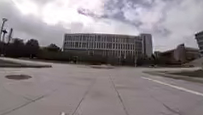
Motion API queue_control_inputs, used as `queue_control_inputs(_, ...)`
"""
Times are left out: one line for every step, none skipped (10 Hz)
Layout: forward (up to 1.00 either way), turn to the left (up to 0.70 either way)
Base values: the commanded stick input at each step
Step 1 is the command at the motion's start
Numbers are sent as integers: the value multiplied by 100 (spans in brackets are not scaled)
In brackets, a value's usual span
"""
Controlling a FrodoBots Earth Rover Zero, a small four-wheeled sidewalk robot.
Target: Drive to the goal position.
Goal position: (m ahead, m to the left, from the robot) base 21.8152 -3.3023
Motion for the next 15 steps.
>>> queue_control_inputs(100, 0)
queue_control_inputs(100, -21)
queue_control_inputs(100, -21)
queue_control_inputs(100, 0)
queue_control_inputs(100, -3)
queue_control_inputs(100, -11)
queue_control_inputs(100, -23)
queue_control_inputs(100, -9)
queue_control_inputs(100, -1)
queue_control_inputs(100, 0)
queue_control_inputs(100, 0)
queue_control_inputs(100, -4)
queue_control_inputs(100, -8)
queue_control_inputs(100, 0)
queue_control_inputs(100, 0)
